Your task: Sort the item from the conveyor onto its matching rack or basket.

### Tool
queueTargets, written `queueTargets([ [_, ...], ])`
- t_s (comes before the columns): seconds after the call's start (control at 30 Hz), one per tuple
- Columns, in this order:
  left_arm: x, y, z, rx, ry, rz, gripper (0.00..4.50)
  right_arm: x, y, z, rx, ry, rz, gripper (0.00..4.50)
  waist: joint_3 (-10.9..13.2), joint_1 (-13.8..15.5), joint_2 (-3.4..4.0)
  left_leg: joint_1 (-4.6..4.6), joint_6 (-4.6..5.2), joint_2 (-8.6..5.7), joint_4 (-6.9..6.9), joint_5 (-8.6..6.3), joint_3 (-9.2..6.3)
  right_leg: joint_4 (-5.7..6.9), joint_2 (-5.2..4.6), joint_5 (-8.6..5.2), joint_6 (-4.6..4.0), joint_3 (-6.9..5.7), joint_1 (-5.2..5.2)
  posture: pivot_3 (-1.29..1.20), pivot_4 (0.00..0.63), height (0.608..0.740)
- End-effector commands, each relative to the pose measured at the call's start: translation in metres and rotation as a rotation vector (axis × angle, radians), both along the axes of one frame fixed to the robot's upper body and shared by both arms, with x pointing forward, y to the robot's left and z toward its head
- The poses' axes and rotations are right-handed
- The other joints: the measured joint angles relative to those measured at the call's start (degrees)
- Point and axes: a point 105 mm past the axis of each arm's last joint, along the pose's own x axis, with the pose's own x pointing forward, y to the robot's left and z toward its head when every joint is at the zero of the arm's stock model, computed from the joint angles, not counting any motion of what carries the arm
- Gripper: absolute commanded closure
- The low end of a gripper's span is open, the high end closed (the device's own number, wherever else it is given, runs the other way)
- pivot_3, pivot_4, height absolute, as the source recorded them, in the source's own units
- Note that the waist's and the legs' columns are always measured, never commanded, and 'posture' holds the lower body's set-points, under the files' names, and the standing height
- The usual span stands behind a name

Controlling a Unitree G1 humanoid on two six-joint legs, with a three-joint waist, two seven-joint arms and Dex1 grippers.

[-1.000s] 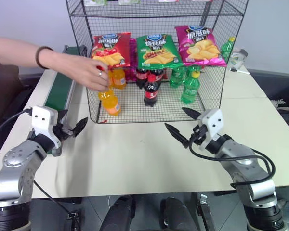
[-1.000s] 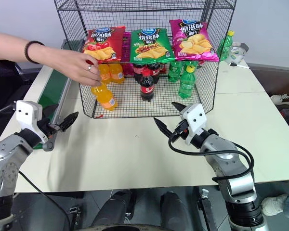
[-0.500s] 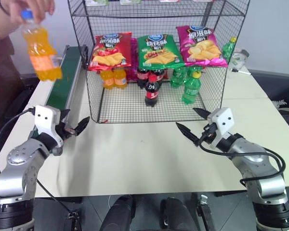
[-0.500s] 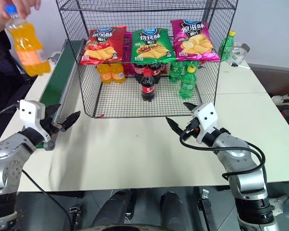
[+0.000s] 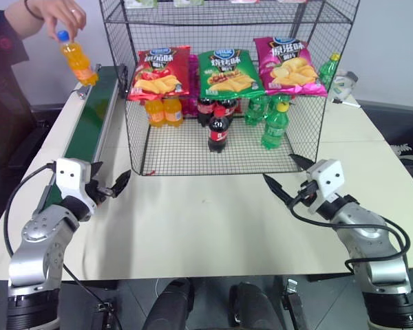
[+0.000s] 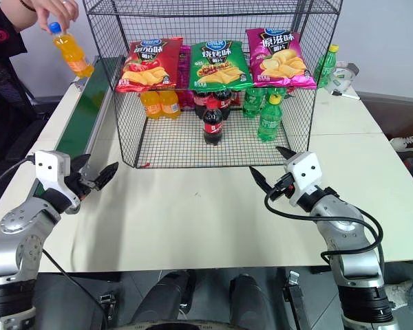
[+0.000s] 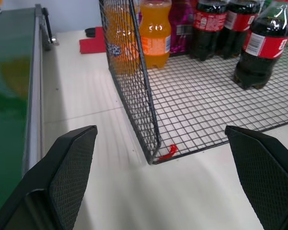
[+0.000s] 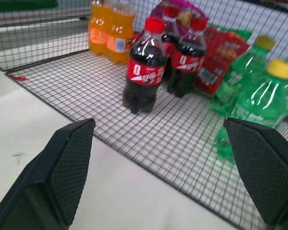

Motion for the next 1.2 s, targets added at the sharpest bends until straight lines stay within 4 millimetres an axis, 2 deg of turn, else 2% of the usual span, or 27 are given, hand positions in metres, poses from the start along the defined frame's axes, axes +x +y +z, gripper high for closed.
queueTargets([
  [0.03,0.001,0.006,0.011,0.001,-0.057,0.046,0.03,0.003,-0.005,0.015,-0.008,-0.086,-0.051,0.00,0.0,0.0,0.00,0.00,0.00,0.00,0.00,0.00,0.00,0.00,0.00,0.00,0.00,0.00,0.00,0.00,0.150,0.740],
  [0.2,0.005,0.017,0.012,0.008,-0.079,0.122,0.03,-0.009,0.009,0.004,0.117,0.068,0.082,0.00,0.0,0.1,0.00,0.00,0.00,0.00,0.00,0.00,-0.01,0.00,0.00,0.00,0.00,-0.01,0.02,0.00,0.150,0.740],
  [0.33,0.006,0.025,0.013,0.010,-0.087,0.170,0.03,-0.010,0.006,0.001,0.155,0.117,0.083,0.00,0.0,0.0,0.00,0.00,0.00,0.00,0.02,0.00,-0.01,0.00,0.00,0.00,0.00,0.00,0.02,0.00,0.150,0.740],
  [0.47,0.007,0.040,0.015,0.038,-0.081,0.267,0.03,-0.009,0.006,-0.001,0.160,0.135,0.088,0.00,0.0,0.0,0.00,0.00,0.00,0.00,0.01,0.00,-0.01,0.00,0.00,0.00,0.00,0.00,0.02,0.00,0.150,0.740],
  [0.83,0.009,0.045,0.017,-0.002,-0.120,0.339,0.03,-0.001,0.010,-0.006,0.159,0.135,0.099,0.00,0.0,0.0,0.00,0.00,0.00,0.00,0.02,0.00,0.00,0.00,0.00,0.01,0.01,-0.01,0.02,0.00,0.150,0.740],
  [0.97,0.011,0.054,0.017,-0.041,-0.131,0.402,0.03,-0.003,0.018,-0.005,0.163,0.134,0.136,0.00,0.0,0.0,-0.01,0.00,0.00,0.00,0.03,0.00,-0.01,0.00,0.01,0.06,0.12,-0.03,0.02,0.00,0.150,0.740],
  [1.2,0.009,0.073,0.021,-0.017,-0.161,0.529,0.03,-0.011,0.050,0.009,0.181,0.108,0.231,0.00,0.0,0.0,-0.01,0.00,0.00,0.00,0.02,0.00,-0.01,0.01,0.01,0.10,0.17,-0.03,0.00,0.00,0.150,0.740],
])
